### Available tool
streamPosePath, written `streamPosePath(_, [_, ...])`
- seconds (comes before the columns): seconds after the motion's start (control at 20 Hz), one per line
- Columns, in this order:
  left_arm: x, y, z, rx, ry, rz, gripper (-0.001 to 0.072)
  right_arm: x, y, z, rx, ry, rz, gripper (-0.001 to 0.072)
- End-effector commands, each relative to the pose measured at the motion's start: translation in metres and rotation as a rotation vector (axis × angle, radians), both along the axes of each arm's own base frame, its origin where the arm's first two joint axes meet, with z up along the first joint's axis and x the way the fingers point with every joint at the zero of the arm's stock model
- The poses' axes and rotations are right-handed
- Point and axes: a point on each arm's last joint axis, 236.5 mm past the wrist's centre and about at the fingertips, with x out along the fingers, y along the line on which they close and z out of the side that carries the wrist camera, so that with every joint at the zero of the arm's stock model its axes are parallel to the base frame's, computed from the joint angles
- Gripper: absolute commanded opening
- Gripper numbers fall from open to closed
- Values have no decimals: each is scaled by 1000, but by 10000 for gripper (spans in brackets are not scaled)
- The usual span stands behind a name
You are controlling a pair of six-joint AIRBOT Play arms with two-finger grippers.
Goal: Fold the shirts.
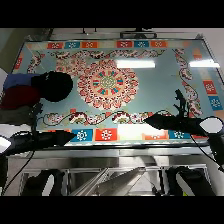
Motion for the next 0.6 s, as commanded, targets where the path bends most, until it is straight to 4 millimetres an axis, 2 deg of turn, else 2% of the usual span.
streamPosePath(0.0, [16, 4, 3, 1, -46, 53, 19, 2, 0, 0, 0, -4, -7, 20])
streamPosePath(0.1, [30, 9, 6, 7, -88, 102, 21, 5, -2, 1, -2, -14, -19, 20])
streamPosePath(0.15, [41, 14, 9, 11, -124, 143, 67, 5, -2, 1, -5, -22, -12, 27])
streamPosePath(0.2, [55, 22, 15, 29, -174, 189, 371, 7, -2, 1, -16, -46, -1, 76])
streamPosePath(0.25, [73, 35, 25, 70, -247, 243, 712, 8, -3, 1, -26, -66, 9, 351])
streamPosePath(0.3, [88, 49, 41, 114, -325, 290, 720, 10, -4, 2, -31, -77, 9, 605])
streamPosePath(0.35, [101, 62, 59, 164, -405, 326, 720, 14, -5, 3, -33, -88, -6, 643])
streamPosePath(0.45, [129, 95, 93, 311, -538, 381, 720, 24, -11, 4, -61, -146, -20, 643])
streamPosePath(0.55, [157, 133, 100, 473, -527, 412, 720, 37, -18, 3, -93, -193, -47, 643])
